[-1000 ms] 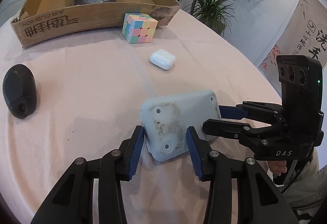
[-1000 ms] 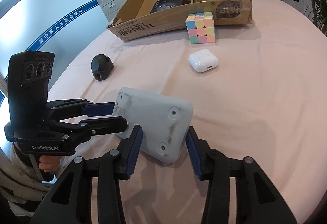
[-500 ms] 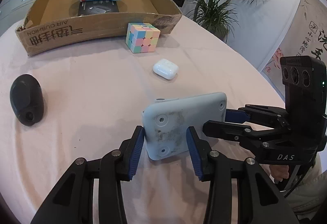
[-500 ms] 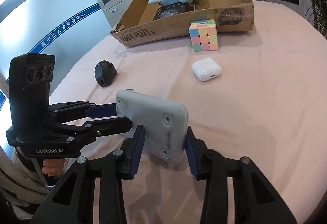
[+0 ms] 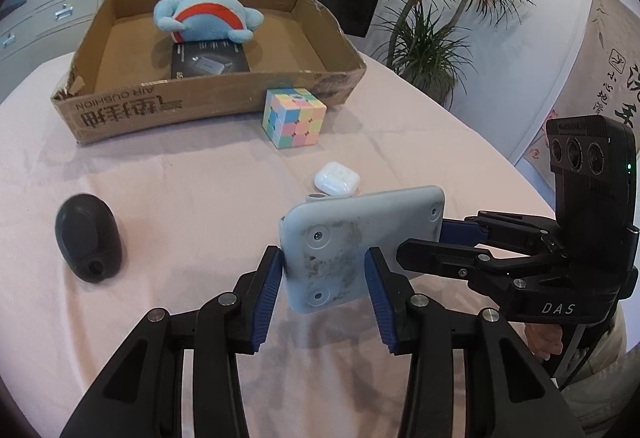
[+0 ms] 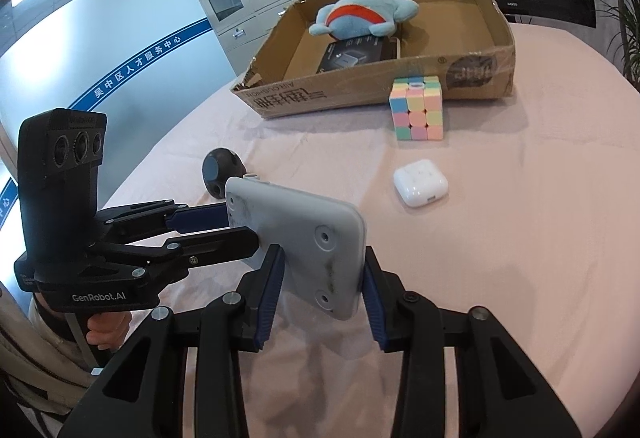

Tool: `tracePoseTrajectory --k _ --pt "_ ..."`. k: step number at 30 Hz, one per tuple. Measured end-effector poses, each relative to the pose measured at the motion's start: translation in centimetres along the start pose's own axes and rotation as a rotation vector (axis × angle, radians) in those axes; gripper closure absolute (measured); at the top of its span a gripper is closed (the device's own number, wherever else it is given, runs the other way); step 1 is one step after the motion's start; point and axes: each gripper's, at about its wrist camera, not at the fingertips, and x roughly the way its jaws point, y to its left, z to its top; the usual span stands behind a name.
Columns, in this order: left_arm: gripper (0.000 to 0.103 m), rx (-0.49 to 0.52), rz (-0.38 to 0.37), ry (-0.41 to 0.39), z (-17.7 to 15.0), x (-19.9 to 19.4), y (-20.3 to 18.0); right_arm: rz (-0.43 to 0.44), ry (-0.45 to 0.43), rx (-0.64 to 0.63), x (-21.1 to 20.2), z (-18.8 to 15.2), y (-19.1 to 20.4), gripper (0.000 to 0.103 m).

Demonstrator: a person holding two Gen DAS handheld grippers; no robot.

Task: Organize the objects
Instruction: 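Lift the white case with both grippers and carry it over the box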

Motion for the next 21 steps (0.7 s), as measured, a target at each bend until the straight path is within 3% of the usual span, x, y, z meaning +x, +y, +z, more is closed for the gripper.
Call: tracePoseTrajectory --k 12,21 --pt "0.063 -0.049 0.062 -0.044 4.2 -1.7 3.5 0.038 -0.025 -0.074 2.1 5.4 1.5 0.068" --pt "0.063 -0.067 0.151 -0.077 7.5 -2.6 7.5 0.061 -0.044 -0.142 5.3 10.7 3.6 0.069"
